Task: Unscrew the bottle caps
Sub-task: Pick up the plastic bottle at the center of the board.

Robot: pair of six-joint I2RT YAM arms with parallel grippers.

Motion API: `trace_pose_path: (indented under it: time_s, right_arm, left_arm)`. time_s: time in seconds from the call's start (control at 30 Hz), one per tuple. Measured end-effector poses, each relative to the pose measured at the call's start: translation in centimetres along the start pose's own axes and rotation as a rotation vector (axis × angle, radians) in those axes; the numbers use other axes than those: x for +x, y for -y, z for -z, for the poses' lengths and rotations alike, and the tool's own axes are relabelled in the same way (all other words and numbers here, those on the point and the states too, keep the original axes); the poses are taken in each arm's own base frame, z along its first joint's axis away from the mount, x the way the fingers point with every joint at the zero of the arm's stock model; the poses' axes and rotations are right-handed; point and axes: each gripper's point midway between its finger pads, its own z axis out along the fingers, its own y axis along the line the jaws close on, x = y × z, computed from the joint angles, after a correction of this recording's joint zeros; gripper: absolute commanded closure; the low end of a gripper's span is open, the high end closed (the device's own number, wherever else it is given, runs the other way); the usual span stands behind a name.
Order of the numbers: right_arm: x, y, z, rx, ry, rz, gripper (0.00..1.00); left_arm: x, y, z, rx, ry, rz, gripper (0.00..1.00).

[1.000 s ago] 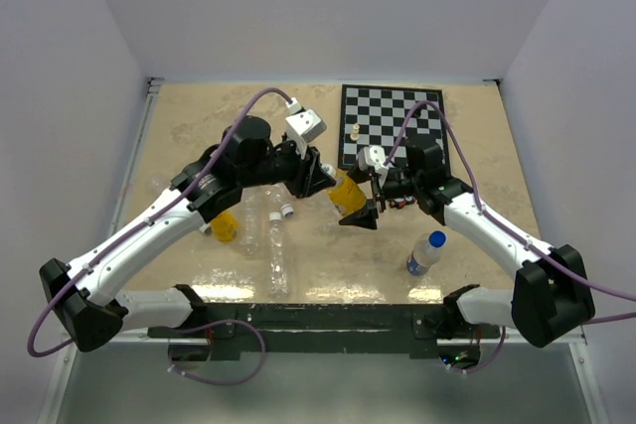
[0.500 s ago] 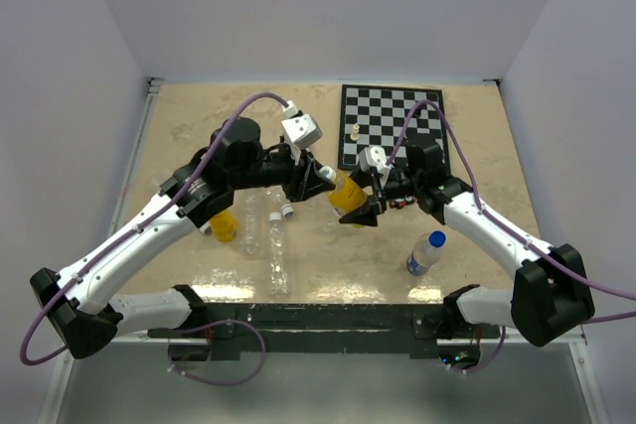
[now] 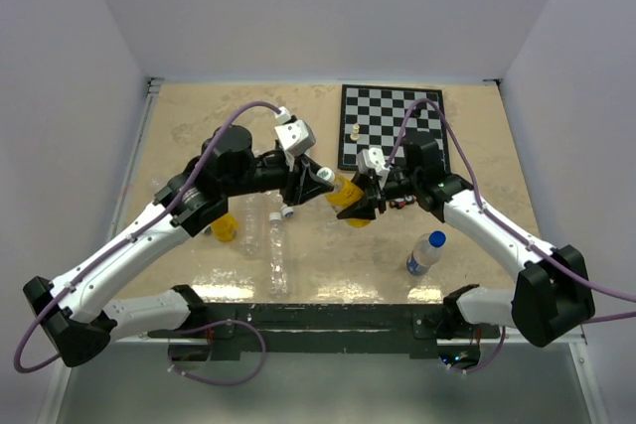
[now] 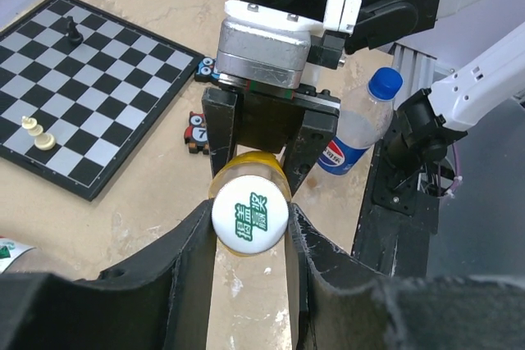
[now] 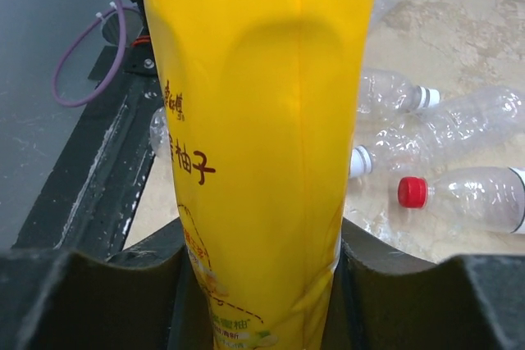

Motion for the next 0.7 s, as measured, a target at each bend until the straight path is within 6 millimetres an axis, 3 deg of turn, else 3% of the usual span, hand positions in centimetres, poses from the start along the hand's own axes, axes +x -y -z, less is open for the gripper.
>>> trace_pose_path:
  time_s: [0.1,0.2,0.53,0.7]
  right_arm:
    - [-0.2,0.2,0.1,0.012,-0.014,0.022,1.00]
    - [-0.3,0.4,0.4,0.032,-0.036,0.048,1.00]
    - [-0.3,1.3,1.9,0.130,-0.131,0.169,1.00]
    - [0.3,1.8,2.4,0.165,-0.173,0.194,1.00]
  left_arm:
    - [-0.1,0.0,0.3,-0.014,0.016,-0.005,0.25]
    - [-0.6,-0.5,1.0,-0.054,0.037,-0.022,0.01]
    - [-4.6,0.4,6.4,-0.149,0.192,-0.096,0.00]
    - [-3.6,0.4,7.6,-0.170,0.187,-0.104,0.00]
